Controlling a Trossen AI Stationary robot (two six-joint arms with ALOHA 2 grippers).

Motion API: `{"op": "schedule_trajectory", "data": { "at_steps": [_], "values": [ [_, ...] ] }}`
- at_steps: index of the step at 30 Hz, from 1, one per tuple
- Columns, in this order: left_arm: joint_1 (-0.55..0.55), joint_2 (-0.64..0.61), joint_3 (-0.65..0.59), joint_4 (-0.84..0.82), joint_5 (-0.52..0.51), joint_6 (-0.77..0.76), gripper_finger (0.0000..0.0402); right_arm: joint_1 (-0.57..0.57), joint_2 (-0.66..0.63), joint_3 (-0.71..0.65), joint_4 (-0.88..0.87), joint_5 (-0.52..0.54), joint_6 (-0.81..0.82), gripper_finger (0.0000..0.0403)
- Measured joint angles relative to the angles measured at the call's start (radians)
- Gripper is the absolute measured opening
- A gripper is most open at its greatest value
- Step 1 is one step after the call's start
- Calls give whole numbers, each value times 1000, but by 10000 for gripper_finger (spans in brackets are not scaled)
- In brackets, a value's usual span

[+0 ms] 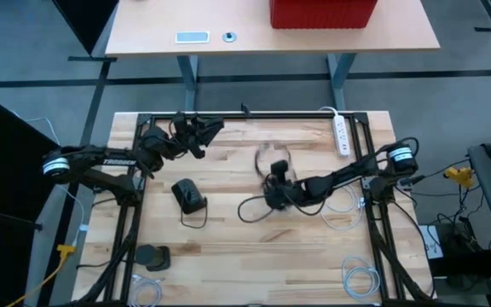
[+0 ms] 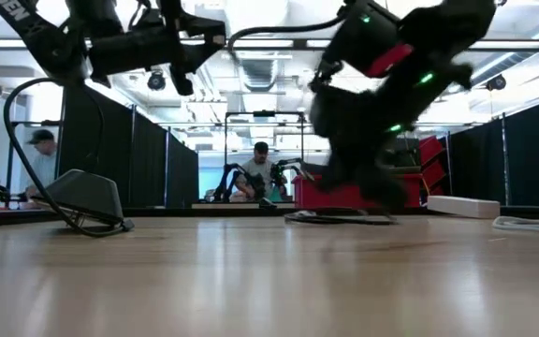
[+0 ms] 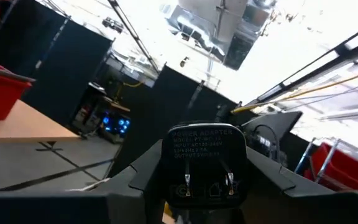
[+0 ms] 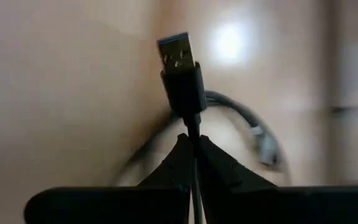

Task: Insert USB
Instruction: Insert the black charger cable into the black charger adapter

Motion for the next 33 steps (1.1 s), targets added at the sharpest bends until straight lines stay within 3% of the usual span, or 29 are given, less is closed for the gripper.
{"op": "schedule_trajectory", "data": {
  "at_steps": [4,9,12,19,28,33],
  "values": [
    [1,-28,0,-19,-5,34,142,-10,-28,-2,-63,-267,211,0],
    [1,-43,0,-23,-5,44,142,-17,-28,-2,-98,-437,343,0],
    [1,-45,0,-23,-5,44,142,-37,-28,15,-180,-450,400,0],
    [1,-45,0,-23,-5,48,142,-80,-28,93,-430,-363,392,1],
    [1,-45,0,-30,-5,69,142,-83,-28,102,-451,-367,304,3],
    [1,-45,0,-31,-5,69,142,-90,-28,102,-461,-487,272,47]
  ]
}}
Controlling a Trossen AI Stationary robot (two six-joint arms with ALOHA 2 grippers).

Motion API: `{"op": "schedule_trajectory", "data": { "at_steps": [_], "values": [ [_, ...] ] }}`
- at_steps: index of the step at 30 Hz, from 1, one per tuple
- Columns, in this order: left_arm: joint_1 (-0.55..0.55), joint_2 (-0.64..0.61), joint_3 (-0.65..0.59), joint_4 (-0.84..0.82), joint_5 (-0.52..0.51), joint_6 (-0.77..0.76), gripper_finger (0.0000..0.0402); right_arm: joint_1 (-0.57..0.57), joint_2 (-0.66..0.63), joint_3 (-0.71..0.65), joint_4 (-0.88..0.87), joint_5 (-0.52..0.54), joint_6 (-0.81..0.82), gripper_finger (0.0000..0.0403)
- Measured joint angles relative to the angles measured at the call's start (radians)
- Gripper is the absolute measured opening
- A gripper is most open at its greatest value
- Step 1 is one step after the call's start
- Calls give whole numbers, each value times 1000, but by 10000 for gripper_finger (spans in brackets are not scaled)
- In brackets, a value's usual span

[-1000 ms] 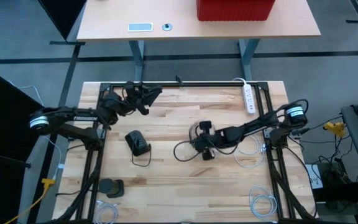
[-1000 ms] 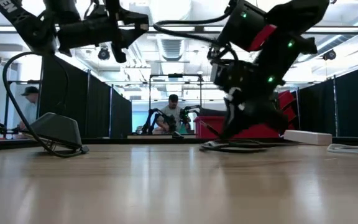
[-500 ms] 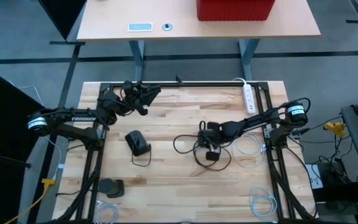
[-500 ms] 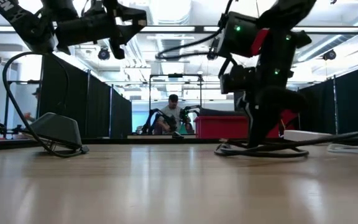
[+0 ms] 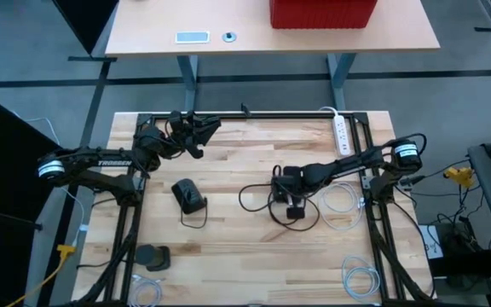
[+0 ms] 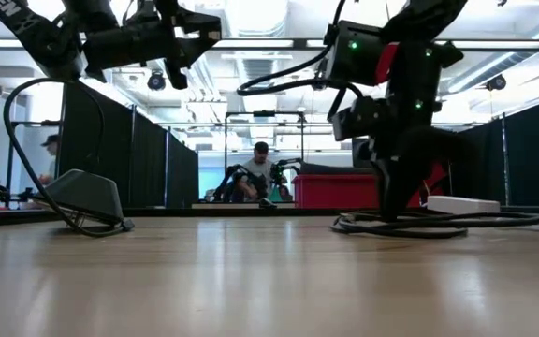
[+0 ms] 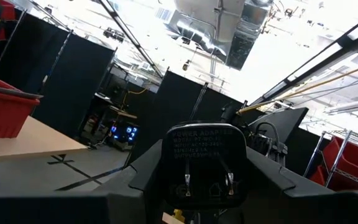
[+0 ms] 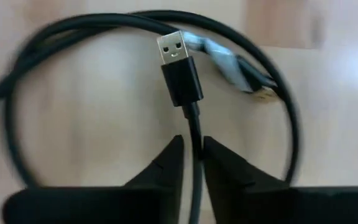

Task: Insert USB
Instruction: Insert the black charger cable into the black charger adapter

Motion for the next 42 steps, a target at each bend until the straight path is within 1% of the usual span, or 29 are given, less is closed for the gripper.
{"op": "schedule_trajectory", "data": {
  "at_steps": [4,8,11,14,17,20,23,27,32,36,42],
  "values": [
    [0,0,0,0,0,0,142,-23,0,0,-2,-113,-43,101],
    [0,0,0,0,0,0,142,-78,0,26,-27,-209,-87,147],
    [0,0,0,0,0,0,142,-126,0,53,-51,-278,-132,173],
    [0,0,0,0,0,0,142,-173,0,74,-48,-371,-141,188],
    [0,0,0,0,0,0,142,-205,7,79,-50,-449,-160,194],
    [0,0,0,0,0,0,142,-211,34,79,-54,-508,-195,194],
    [0,0,0,0,0,0,142,-209,87,94,-63,-540,-228,195],
    [0,0,0,0,1,0,142,-228,141,149,-104,-538,-274,195],
    [0,0,0,0,22,0,142,-247,160,205,-162,-555,-299,195],
    [0,0,0,0,25,0,142,-249,160,198,-210,-561,-328,195],
    [0,0,0,0,25,-1,142,-263,160,161,-193,-562,-350,195]
  ]
}}
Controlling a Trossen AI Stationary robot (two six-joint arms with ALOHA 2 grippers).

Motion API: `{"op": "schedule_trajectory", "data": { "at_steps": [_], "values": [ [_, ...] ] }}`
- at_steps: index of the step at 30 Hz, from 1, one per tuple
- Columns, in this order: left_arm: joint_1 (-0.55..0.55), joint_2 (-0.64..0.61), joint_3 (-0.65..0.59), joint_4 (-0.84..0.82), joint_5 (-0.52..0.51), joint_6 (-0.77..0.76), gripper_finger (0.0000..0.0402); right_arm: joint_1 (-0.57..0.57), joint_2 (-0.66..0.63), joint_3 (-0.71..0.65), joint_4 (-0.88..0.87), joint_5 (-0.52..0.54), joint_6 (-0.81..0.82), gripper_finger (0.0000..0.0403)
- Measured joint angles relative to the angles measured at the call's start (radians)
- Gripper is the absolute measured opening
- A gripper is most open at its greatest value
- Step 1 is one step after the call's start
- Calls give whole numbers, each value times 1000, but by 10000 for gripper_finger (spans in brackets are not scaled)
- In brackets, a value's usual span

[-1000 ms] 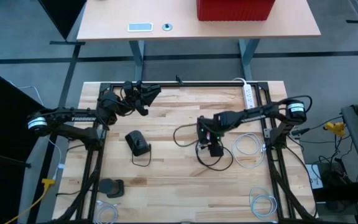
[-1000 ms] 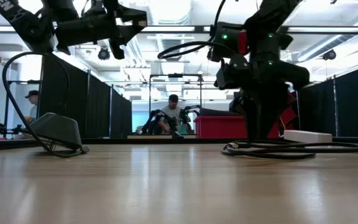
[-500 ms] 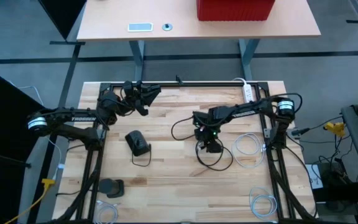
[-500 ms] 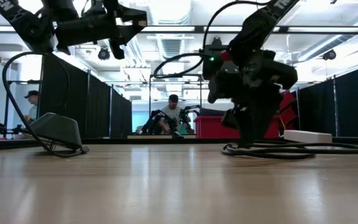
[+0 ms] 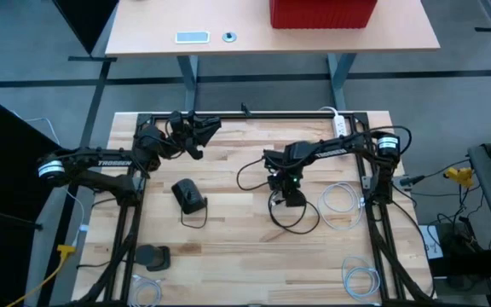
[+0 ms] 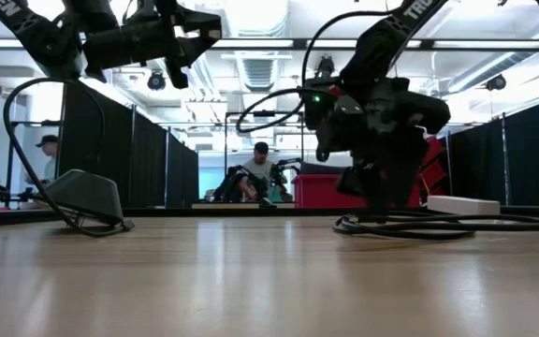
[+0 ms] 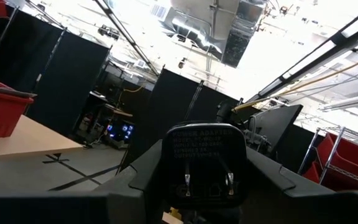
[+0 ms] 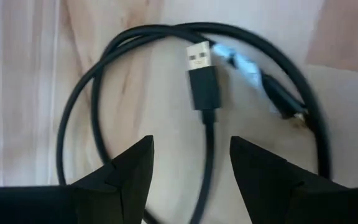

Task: Insert USB
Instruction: Insert the black charger cable into the black charger adapter

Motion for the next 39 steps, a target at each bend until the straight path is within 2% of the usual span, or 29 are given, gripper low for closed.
{"op": "schedule_trajectory", "data": {
  "at_steps": [8,19,24,30,35,39],
  "values": [
    [0,0,0,0,0,-5,142,-12,0,-25,26,-79,16,195],
    [0,0,0,1,0,-7,142,-13,0,-65,94,-84,78,189],
    [0,0,0,0,1,-8,142,-17,24,-63,128,-94,93,133],
    [0,0,0,-4,2,-8,142,-37,60,-60,134,-131,86,17],
    [0,0,0,-14,2,-7,142,-48,29,-63,101,-101,84,16],
    [0,0,0,-30,2,-8,142,-39,-1,-21,-5,96,55,6]
  ]
}}
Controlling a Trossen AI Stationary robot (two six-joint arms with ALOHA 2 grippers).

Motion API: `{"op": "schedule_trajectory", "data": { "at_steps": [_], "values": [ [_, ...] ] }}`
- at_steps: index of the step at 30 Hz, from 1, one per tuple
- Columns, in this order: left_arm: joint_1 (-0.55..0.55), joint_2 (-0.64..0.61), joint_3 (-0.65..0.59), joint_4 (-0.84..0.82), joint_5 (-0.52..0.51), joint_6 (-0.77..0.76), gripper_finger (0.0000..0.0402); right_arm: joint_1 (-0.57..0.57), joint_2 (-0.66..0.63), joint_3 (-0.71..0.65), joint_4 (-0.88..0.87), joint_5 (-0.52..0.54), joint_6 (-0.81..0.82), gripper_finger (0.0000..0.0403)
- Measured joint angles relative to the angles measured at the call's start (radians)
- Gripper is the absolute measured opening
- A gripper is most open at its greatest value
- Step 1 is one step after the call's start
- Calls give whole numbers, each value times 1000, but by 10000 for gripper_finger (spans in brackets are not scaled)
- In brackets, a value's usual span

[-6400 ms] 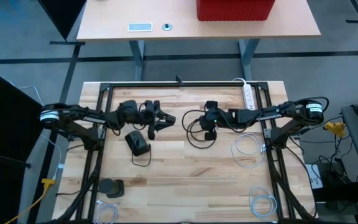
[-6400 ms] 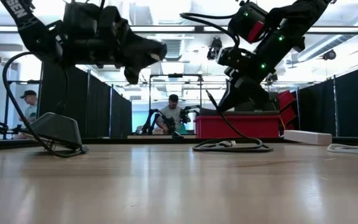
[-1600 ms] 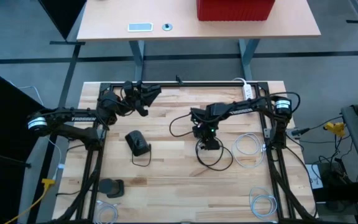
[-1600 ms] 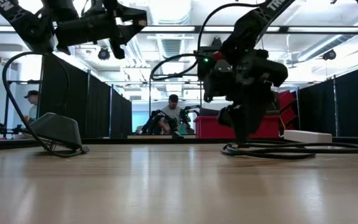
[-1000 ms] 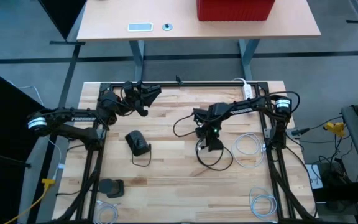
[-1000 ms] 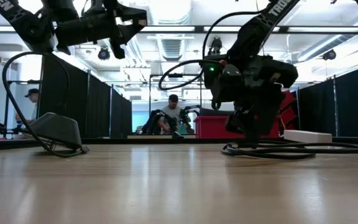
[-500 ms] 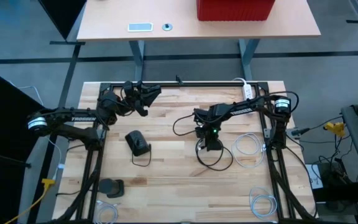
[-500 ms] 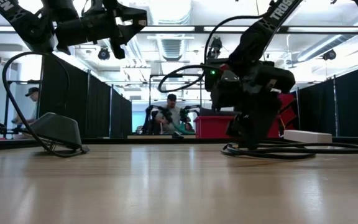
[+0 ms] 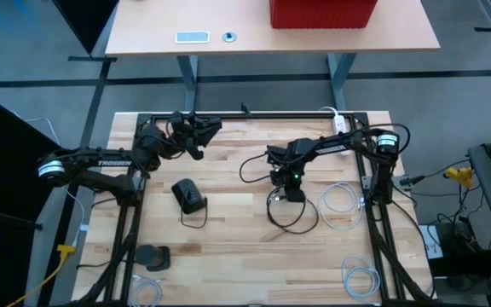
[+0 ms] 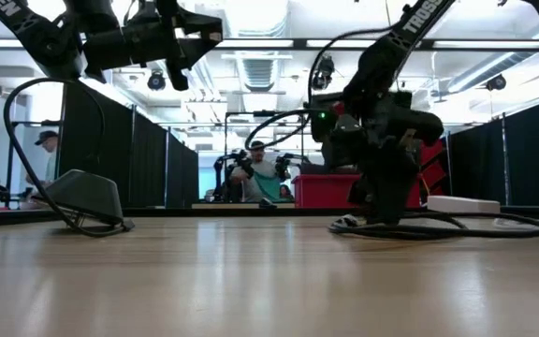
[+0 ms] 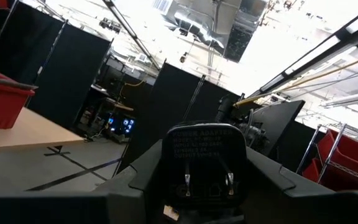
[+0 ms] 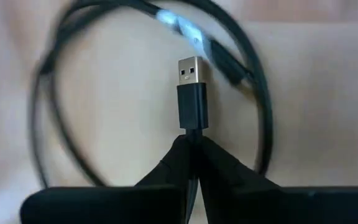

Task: Insert USB
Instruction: Insert the black charger cable into the black charger adapter

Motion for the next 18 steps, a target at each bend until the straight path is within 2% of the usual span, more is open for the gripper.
{"op": "schedule_trajectory", "data": {
  "at_steps": [4,14,18],
  "values": [
    [1,0,0,-22,-1,-4,142,27,-44,25,-39,207,-4,6],
    [27,0,0,-113,-34,-30,142,148,-294,41,-42,577,56,6],
    [41,19,14,-166,-63,-30,142,211,-361,42,-34,867,63,6]
  ]
}}
